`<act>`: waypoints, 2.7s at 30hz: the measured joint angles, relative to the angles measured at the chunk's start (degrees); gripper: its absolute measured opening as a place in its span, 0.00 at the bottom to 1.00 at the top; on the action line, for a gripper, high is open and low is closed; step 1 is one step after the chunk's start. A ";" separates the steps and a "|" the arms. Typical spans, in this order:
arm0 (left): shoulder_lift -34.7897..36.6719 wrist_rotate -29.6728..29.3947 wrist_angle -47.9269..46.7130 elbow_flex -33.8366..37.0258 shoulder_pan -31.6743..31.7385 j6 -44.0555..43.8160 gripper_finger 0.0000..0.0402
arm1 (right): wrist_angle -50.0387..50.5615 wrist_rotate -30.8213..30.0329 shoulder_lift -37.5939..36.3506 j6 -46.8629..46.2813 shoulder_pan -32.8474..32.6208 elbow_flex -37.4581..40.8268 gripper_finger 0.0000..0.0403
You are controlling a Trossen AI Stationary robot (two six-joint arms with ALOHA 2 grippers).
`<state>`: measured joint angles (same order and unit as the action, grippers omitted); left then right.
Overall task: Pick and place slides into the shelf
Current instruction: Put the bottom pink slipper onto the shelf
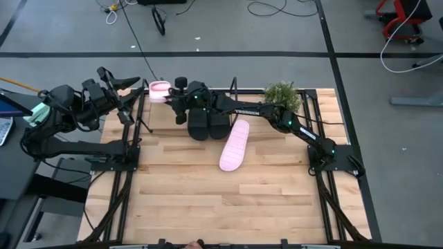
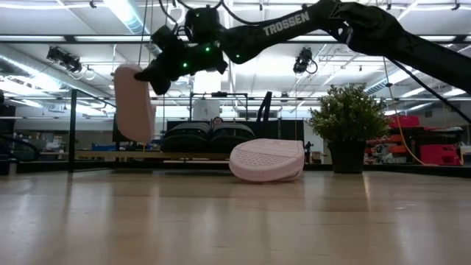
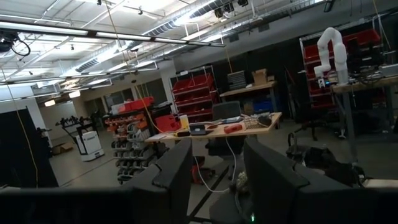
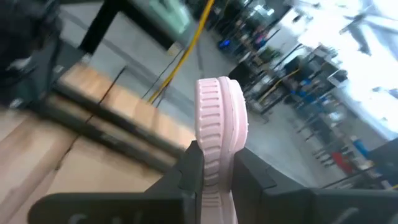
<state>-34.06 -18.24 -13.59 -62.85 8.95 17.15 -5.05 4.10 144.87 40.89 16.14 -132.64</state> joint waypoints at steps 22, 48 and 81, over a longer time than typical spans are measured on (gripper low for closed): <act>-0.04 0.00 -0.06 0.01 0.00 -1.50 0.35 | -0.36 -1.33 2.67 -0.33 -1.15 0.87 0.14; -0.04 0.02 -0.08 0.02 0.00 -1.57 0.32 | -0.88 1.20 2.68 -4.63 0.30 0.92 0.14; -0.04 0.07 -0.54 0.04 -0.17 -4.61 0.32 | -2.42 4.81 6.26 -10.66 -0.64 0.92 0.42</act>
<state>-34.11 -18.17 -14.13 -62.81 8.78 12.54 -7.47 8.91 151.13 30.24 15.50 -131.72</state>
